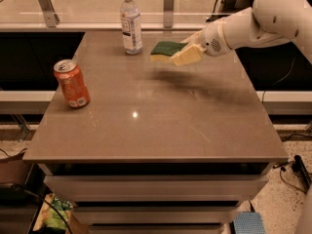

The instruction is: Move sponge near blue plastic bottle

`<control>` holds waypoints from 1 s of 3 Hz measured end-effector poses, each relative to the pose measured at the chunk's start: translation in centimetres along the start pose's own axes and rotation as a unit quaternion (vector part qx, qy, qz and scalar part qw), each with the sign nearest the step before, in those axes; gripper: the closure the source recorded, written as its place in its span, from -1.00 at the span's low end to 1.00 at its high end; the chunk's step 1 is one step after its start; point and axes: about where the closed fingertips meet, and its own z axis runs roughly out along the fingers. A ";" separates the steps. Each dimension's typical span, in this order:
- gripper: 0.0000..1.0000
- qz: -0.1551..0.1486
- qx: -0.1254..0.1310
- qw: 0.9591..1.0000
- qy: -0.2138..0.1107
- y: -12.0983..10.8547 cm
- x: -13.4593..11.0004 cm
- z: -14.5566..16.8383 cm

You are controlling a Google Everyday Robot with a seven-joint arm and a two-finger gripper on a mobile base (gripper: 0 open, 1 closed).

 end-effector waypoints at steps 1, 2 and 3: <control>1.00 0.007 0.011 1.000 -0.007 -2.1 -0.2 1.4; 1.00 0.013 0.015 1.000 -0.008 -3.6 0.1 3.0; 1.00 0.018 0.017 1.000 -0.005 -4.4 0.4 4.4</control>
Offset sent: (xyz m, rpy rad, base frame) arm 0.0662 0.0012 -0.0223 0.0263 -0.0071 -0.0658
